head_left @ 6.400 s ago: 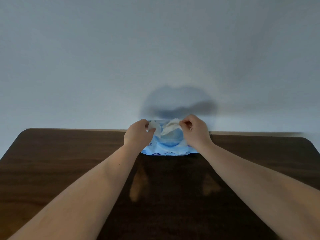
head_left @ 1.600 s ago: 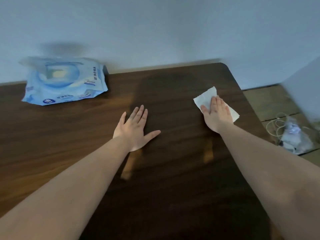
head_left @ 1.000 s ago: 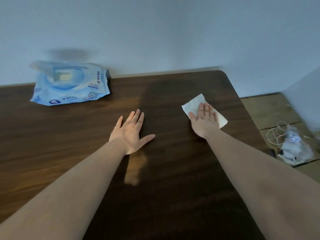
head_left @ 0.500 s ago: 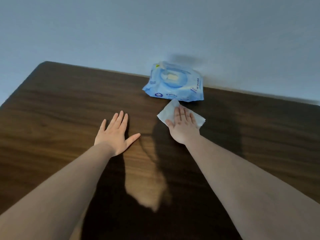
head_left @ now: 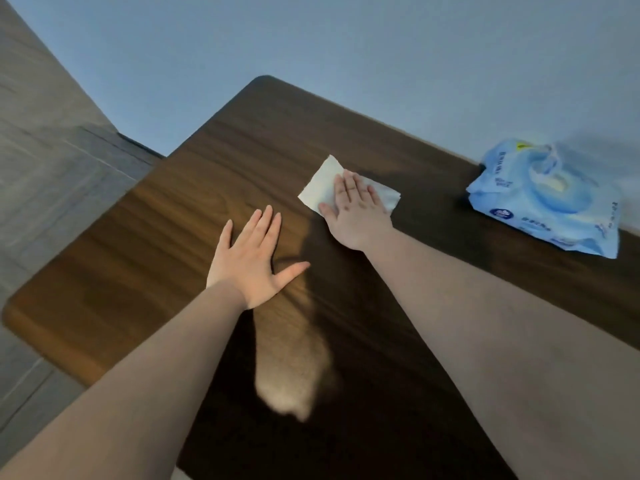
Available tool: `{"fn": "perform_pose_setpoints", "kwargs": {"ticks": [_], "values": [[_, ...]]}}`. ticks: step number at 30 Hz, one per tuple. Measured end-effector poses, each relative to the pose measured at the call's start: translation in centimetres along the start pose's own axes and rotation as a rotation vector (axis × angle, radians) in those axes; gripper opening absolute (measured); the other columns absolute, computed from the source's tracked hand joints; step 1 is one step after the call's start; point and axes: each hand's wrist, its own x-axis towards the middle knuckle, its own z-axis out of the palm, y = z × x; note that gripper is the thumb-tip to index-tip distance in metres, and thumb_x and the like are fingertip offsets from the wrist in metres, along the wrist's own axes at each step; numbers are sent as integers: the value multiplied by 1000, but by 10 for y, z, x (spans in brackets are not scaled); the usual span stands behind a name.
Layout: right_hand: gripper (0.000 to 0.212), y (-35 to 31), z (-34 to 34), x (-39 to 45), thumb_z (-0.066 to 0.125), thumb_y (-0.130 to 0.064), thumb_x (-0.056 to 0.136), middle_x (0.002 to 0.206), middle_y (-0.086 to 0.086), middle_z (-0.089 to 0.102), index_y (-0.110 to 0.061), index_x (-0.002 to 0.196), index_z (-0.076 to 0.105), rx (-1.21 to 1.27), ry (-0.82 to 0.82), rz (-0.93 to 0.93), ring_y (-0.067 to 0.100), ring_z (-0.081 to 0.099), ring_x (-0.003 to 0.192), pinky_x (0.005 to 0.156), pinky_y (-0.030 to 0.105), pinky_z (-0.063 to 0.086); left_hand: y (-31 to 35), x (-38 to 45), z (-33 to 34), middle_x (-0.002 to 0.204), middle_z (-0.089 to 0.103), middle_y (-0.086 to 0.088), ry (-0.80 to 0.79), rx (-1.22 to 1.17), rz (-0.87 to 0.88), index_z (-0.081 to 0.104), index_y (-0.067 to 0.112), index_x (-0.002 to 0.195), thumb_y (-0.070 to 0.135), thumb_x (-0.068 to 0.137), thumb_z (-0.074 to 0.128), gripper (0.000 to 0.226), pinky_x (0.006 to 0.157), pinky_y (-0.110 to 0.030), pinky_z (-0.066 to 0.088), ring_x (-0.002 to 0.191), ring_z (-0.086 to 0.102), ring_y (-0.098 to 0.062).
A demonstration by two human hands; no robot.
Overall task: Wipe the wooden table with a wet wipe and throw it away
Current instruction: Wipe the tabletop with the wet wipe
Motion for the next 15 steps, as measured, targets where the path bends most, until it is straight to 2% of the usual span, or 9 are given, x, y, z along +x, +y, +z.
{"fn": "perform_pose_setpoints", "kwargs": {"ticks": [9,15], "values": [[66,-85,-9,77,15,-51,98,160,7,-5,-14,150,-2,-72,34,-191,22,-6,146,115,40,-5,-10,10,-4,160,-12,5,-38,-86,17,-4,26,151,88,72,6,101,117,-48,-9,145,-15,-11],[66,-103,-8,90,13,-52,98,160,6,-3,-15,150,-1,-131,55,-234,22,-4,146,115,39,-4,-11,9,-3,160,-11,5,-31,-84,25,-4,26,151,86,72,7,99,117,-48,-11,144,-16,-11]]}}
